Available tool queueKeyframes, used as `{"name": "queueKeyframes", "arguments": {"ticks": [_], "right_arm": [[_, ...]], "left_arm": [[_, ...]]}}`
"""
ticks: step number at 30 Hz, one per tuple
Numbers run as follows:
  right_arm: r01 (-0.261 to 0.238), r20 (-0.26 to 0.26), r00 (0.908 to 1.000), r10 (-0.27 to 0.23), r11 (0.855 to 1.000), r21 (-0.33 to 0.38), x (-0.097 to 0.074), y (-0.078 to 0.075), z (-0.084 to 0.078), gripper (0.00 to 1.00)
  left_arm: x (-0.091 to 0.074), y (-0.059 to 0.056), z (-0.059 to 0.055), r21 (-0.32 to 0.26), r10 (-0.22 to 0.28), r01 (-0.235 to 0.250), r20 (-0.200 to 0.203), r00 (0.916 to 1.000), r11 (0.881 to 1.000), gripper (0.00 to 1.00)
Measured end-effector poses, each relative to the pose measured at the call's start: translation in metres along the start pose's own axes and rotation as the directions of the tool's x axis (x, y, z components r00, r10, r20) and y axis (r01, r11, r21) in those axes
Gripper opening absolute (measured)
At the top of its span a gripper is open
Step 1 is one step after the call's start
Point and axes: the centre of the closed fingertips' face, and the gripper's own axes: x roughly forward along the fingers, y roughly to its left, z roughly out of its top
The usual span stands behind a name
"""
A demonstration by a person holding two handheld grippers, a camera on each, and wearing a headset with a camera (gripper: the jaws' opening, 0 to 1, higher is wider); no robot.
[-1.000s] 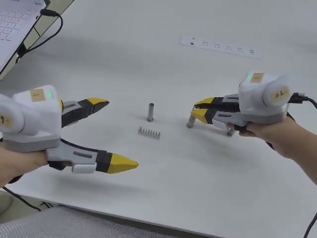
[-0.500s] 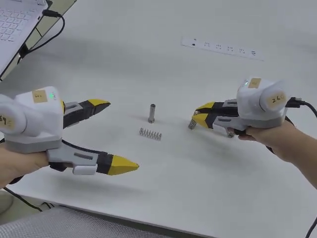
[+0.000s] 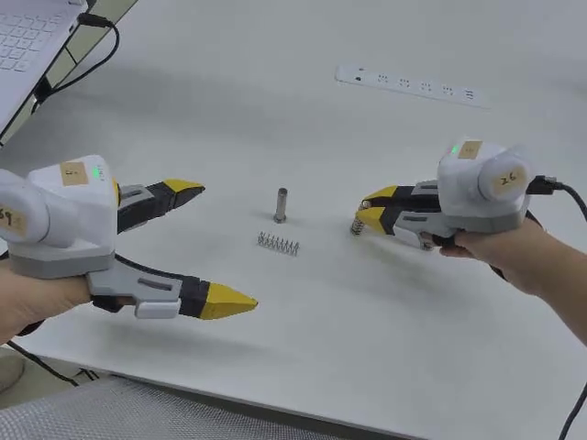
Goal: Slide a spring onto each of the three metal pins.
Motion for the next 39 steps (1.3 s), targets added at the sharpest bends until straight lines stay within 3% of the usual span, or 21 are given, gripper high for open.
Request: {"name": "queueKeyframes", "arguments": {"ticks": [28,39], "right_arm": [[0.004,0.058,0.9983,-0.006,1.0,0.028,-0.016,0.005,0.014,0.2],[0.003,0.128,0.9917,-0.008,0.999,0.041,-0.033,0.012,0.031,0.24]], "left_arm": [[0.001,-0.002,0.006,0.011,0.001,-0.001,0.004,1.0,1.0,0.98],[0.003,-0.003,0.006,0.011,-0.001,0.001,0.004,1.0,1.0,0.98]]}}
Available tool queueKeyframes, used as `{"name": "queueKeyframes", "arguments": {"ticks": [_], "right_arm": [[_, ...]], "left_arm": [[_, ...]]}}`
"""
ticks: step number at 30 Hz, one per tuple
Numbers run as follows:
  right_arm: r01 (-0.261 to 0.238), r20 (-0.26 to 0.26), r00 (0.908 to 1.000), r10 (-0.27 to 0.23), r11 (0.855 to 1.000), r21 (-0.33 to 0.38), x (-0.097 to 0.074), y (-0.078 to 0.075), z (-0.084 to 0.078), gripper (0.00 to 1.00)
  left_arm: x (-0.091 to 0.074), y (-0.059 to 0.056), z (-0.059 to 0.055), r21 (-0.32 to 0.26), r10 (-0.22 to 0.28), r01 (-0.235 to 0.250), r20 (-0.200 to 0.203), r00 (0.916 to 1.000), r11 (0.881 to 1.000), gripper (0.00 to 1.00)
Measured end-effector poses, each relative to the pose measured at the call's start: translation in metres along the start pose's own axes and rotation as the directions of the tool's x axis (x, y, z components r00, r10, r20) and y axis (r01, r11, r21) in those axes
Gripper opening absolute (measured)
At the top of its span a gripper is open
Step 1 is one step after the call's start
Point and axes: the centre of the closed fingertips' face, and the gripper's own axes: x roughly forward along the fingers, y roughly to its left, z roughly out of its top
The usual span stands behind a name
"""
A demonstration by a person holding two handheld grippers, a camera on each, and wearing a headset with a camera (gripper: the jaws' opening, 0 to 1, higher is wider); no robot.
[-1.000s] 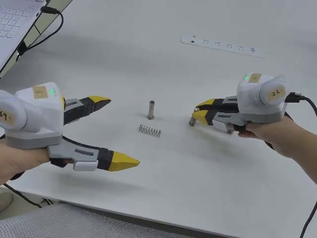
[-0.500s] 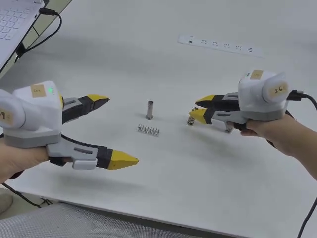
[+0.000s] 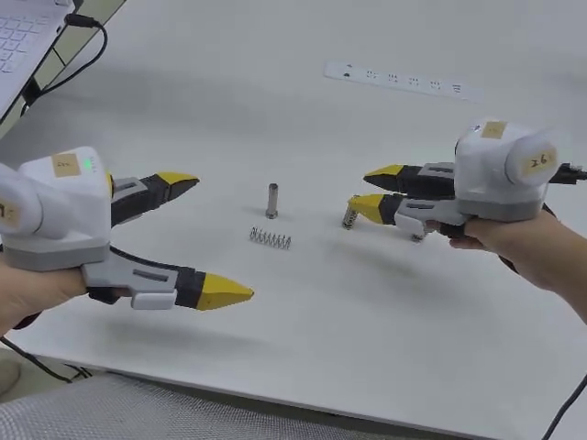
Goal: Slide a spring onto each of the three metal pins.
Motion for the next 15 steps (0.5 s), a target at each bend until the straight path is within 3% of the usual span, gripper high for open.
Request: {"name": "queueKeyframes", "arguments": {"ticks": [15], "right_arm": [[-0.052,0.062,0.9967,0.053,0.999,-0.012,-0.009,0.025,0.017,0.22]], "left_arm": [[-0.001,0.003,0.002,-0.006,0.006,-0.006,0.006,1.0,1.0,0.98]]}}
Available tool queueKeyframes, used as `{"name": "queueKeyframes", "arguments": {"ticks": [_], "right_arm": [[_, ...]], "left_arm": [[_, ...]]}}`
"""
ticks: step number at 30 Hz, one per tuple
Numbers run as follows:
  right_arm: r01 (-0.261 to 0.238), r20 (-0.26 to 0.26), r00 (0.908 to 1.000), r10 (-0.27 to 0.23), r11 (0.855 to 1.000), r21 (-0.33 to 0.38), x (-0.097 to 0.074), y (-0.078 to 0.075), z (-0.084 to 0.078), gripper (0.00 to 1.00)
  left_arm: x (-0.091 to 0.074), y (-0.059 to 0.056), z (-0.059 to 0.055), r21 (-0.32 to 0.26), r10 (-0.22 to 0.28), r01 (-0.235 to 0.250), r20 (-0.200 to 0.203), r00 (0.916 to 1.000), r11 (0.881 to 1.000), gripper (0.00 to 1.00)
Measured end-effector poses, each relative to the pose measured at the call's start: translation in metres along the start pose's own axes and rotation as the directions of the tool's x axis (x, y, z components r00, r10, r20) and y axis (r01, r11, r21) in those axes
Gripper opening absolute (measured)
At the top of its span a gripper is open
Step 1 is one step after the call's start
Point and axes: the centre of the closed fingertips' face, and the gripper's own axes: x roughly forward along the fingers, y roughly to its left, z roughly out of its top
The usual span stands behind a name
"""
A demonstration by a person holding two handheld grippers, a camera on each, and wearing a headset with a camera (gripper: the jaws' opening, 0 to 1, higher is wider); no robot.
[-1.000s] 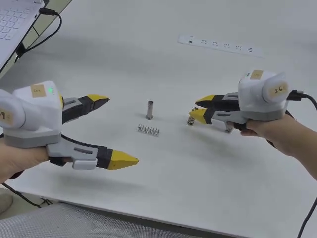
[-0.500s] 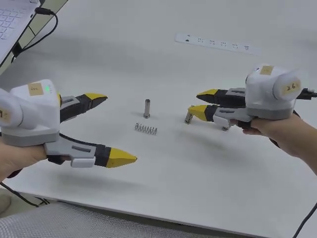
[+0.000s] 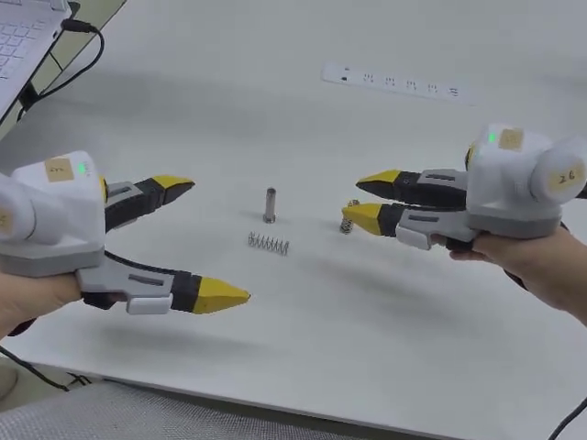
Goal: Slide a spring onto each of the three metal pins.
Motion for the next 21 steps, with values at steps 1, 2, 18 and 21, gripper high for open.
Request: {"name": "queueKeyframes", "arguments": {"ticks": [1,2,18,21], "right_arm": [[-0.002,0.0,1.0,0.002,1.0,0.0,0.0,0.002,0.0,0.22],[-0.005,0.001,1.0,0.005,1.0,0.001,0.0,0.003,-0.001,0.22],[-0.059,-0.013,0.9982,0.059,0.998,0.032,0.01,0.029,-0.014,0.21],[-0.068,-0.025,0.9973,0.069,0.997,0.034,0.015,0.032,-0.018,0.21]], "left_arm": [[0.0,0.0,0.0,0.001,0.001,-0.001,0.0,1.0,1.0,0.98],[0.0,0.0,0.0,0.001,0.0,0.0,0.0,1.0,1.0,0.98],[-0.001,0.002,-0.001,-0.006,0.004,-0.004,0.0,1.0,1.0,0.98],[0.0,0.002,-0.001,-0.006,0.003,-0.003,0.001,1.0,1.0,0.98]]}}
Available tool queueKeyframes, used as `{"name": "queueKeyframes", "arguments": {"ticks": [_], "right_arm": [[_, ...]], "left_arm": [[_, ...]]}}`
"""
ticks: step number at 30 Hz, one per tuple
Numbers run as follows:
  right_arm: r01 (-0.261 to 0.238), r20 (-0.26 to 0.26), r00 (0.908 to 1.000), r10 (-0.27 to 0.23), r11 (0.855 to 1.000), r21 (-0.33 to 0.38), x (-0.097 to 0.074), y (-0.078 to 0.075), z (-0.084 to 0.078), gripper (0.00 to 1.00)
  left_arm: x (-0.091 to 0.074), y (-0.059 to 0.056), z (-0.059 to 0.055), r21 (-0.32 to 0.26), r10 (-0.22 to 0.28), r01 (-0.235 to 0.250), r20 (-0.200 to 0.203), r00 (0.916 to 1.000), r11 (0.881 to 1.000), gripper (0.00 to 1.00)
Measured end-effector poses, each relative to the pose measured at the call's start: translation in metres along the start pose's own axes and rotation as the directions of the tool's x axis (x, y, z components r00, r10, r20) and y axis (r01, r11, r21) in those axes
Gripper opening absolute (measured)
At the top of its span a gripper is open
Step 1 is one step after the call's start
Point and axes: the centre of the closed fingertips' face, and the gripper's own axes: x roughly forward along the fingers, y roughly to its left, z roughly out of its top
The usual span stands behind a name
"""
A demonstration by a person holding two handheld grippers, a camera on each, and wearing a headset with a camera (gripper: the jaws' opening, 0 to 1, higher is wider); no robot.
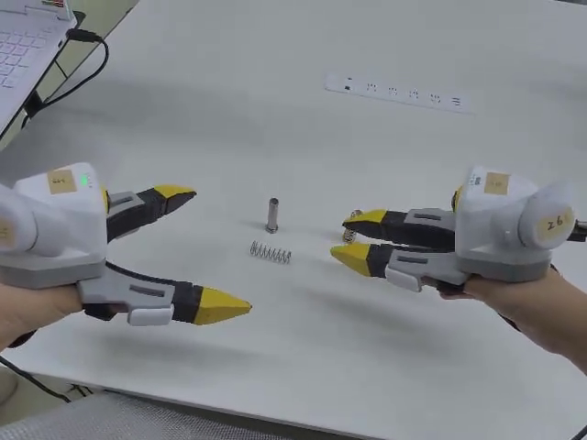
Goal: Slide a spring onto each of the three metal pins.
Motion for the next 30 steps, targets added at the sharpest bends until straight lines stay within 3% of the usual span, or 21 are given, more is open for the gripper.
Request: {"name": "queueKeyframes", "arguments": {"ticks": [6,17,30], "right_arm": [[-0.017,-0.013,0.9998,0.017,1.0,0.003,0.012,0.002,-0.004,0.2],[-0.062,-0.032,0.9976,0.062,0.998,-0.011,0.045,0.009,0.003,0.19],[-0.068,-0.073,0.9951,0.067,0.998,-0.004,0.07,0.006,-0.005,0.18]], "left_arm": [[0.0,0.0,-0.003,-0.004,-0.002,0.002,-0.004,1.0,1.0,0.97],[-0.003,0.002,-0.003,-0.006,0.003,-0.003,-0.003,1.0,1.0,0.97],[-0.002,0.003,-0.004,-0.007,0.003,-0.003,-0.005,1.0,1.0,0.97]]}}
